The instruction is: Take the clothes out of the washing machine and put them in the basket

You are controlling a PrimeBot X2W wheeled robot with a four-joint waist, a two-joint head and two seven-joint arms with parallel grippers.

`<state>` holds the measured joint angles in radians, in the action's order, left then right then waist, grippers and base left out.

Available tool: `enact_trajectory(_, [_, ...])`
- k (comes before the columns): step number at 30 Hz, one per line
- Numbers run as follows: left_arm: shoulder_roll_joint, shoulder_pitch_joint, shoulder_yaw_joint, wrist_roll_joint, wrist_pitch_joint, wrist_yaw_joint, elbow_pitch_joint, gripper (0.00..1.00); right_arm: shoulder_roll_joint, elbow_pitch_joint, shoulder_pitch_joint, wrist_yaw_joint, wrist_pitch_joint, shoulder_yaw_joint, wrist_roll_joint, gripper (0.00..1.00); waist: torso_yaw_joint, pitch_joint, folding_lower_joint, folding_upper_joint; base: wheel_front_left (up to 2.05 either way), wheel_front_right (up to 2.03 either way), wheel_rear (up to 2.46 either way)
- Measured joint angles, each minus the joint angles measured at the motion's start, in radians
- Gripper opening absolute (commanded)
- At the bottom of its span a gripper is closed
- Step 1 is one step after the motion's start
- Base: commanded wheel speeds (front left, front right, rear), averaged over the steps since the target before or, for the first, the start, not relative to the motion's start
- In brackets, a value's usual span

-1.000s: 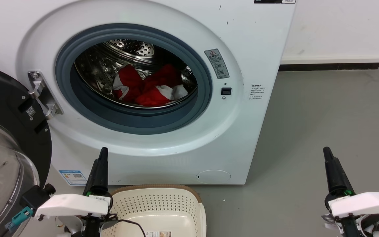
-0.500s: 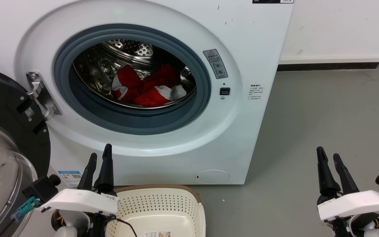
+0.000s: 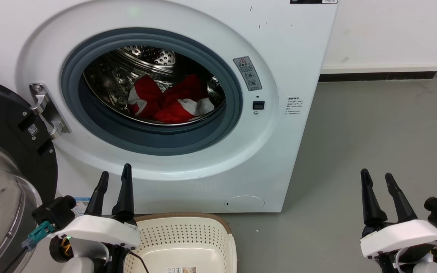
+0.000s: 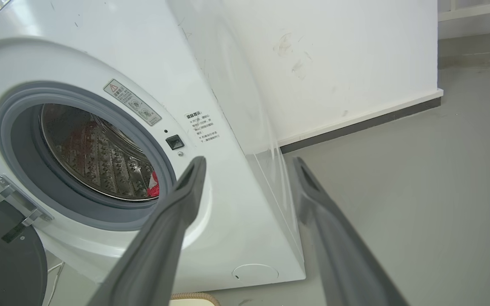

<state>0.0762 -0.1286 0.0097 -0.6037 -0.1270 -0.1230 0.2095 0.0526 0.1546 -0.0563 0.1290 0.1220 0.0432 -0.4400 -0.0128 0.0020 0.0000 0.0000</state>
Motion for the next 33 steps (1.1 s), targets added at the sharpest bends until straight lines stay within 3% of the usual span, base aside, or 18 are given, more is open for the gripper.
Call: enact_trajectory(33, [0.017,-0.039,-0.034,0.356,-0.083,0.013,0.059,1.00,0.000,-0.039,0.017,0.000,0.016,-0.012,0.341,1.00,-0.015,0.000,0.0000,0.0000,0.00,0.00,0.00])
